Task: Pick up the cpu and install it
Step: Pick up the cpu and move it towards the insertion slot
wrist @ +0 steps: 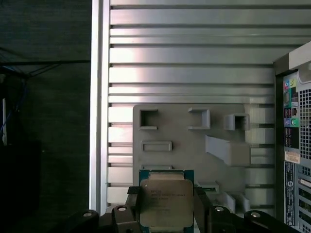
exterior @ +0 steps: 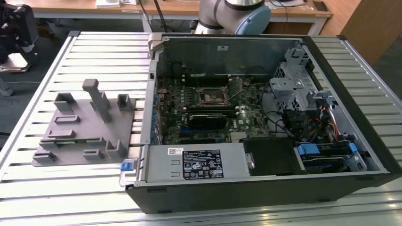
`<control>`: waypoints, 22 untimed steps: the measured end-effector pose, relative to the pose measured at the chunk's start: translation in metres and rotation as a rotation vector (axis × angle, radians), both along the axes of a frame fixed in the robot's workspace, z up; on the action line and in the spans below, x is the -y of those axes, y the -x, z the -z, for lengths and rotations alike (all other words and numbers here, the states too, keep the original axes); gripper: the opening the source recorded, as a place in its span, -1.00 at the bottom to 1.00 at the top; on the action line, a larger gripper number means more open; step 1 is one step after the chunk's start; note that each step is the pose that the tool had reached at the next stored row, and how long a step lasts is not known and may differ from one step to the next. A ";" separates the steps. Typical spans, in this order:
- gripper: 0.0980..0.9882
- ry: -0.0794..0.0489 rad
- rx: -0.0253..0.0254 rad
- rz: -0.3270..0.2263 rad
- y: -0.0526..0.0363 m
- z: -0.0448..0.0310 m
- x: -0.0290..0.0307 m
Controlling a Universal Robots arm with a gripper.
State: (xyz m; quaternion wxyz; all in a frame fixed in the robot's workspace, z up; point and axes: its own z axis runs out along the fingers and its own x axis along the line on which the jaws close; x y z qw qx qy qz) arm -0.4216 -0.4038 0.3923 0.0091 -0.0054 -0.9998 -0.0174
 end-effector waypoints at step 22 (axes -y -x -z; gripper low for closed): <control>-0.03 0.000 -0.0006 0.001 -0.0718 0.0050 -0.0040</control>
